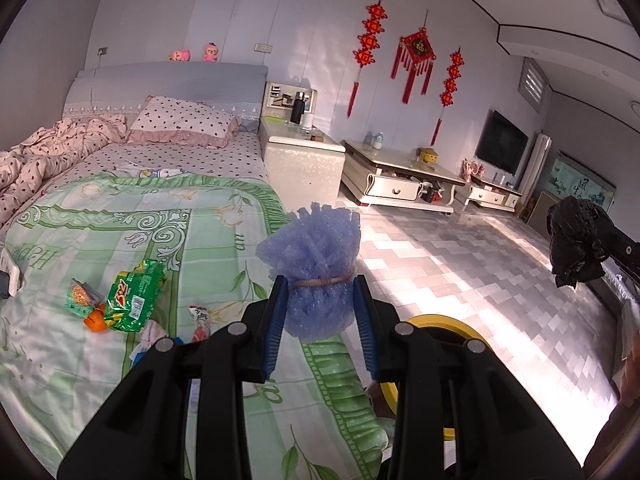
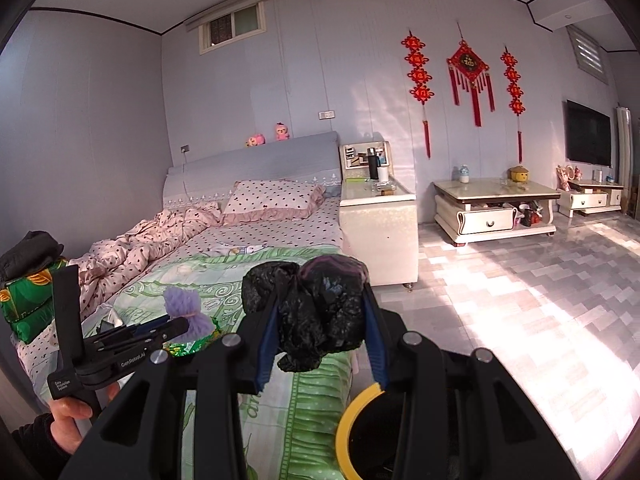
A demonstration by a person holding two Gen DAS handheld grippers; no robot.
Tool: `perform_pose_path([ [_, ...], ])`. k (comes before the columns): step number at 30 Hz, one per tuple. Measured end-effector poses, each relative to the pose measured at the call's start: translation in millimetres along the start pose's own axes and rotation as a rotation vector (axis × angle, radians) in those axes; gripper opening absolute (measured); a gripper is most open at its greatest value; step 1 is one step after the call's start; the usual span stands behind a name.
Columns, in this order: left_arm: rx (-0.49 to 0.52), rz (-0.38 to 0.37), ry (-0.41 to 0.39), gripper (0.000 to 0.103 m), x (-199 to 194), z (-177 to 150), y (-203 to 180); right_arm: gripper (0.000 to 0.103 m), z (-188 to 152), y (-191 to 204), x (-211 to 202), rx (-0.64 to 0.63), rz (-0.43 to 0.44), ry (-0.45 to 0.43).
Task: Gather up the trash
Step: 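Carry the scrubber and black bag to the yellow bin and release both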
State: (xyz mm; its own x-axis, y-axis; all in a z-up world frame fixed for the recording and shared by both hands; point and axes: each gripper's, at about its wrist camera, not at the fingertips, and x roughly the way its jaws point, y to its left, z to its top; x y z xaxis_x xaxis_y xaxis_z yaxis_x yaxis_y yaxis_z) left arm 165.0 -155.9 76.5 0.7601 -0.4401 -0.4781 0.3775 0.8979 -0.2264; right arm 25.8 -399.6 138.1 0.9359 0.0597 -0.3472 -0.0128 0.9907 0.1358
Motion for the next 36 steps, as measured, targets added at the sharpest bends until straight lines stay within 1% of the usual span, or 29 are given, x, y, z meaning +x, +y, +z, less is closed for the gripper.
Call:
perform_pose_path([
  [4,0.026,-0.033,0.017,0.032,16,-1,-28,0.036,-3,-25,-2,0.021,-0.055,0.000],
  [9,0.090,-0.066,0.026,0.032,35,-3,-67,0.036,-11,-57,10,0.064,-0.098,0.019],
  [14,0.123,-0.106,0.068,0.032,59,-8,-100,0.036,-24,-83,23,0.104,-0.131,0.046],
  [19,0.157,-0.132,0.122,0.032,91,-26,-123,0.036,-38,-105,43,0.138,-0.150,0.089],
  [23,0.172,-0.148,0.175,0.032,120,-44,-138,0.036,-53,-119,59,0.162,-0.164,0.130],
  [28,0.177,-0.162,0.252,0.033,155,-70,-142,0.036,-71,-136,81,0.196,-0.174,0.179],
  [32,0.176,-0.170,0.294,0.033,174,-89,-143,0.036,-85,-147,92,0.216,-0.184,0.211],
  [36,0.168,-0.183,0.324,0.034,187,-100,-144,0.037,-95,-156,99,0.233,-0.187,0.237],
])
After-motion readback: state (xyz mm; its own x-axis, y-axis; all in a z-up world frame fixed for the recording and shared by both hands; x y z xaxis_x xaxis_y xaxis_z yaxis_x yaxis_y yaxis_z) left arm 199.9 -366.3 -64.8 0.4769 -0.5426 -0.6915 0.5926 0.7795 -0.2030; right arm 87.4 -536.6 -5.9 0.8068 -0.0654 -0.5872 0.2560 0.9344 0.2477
